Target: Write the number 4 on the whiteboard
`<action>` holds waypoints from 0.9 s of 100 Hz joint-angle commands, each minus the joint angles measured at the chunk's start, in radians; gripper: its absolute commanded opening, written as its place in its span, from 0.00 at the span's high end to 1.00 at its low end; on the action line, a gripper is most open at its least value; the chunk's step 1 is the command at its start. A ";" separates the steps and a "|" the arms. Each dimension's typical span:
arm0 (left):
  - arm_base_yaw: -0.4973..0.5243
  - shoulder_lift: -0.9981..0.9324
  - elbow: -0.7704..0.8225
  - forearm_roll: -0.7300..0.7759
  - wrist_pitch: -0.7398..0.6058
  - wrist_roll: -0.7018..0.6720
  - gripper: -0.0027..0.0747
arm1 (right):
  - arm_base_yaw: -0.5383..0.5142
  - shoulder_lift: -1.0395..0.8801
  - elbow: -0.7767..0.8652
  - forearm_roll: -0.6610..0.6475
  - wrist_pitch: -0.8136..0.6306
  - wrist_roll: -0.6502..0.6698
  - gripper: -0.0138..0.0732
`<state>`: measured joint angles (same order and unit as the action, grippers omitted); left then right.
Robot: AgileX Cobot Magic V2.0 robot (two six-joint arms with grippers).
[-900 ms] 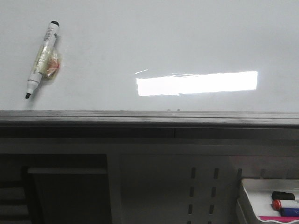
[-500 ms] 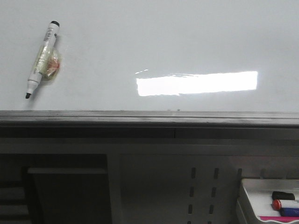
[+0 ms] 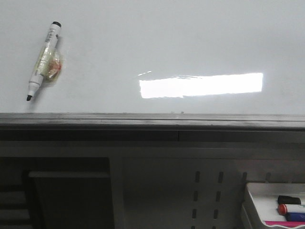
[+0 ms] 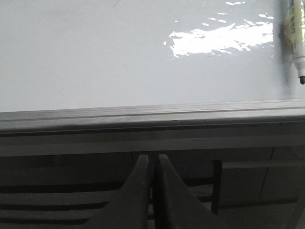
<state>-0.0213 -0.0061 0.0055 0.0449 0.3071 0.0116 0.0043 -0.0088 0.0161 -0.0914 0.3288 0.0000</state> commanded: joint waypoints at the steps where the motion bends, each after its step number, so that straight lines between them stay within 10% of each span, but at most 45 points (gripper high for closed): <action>1: 0.004 -0.024 0.032 0.004 -0.086 -0.001 0.99 | -0.006 -0.017 0.018 -0.004 -0.029 0.000 0.92; 33: 0.004 -0.024 0.032 0.000 -0.095 -0.001 0.99 | -0.006 -0.017 0.018 -0.103 -0.150 0.000 0.92; 90: 0.004 0.061 -0.030 -0.114 -0.191 -0.001 0.99 | -0.006 0.065 -0.044 0.111 -0.188 0.000 0.92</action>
<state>-0.0213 0.0059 0.0036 -0.0477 0.1763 0.0116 0.0043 0.0028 0.0161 0.0118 0.1908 0.0000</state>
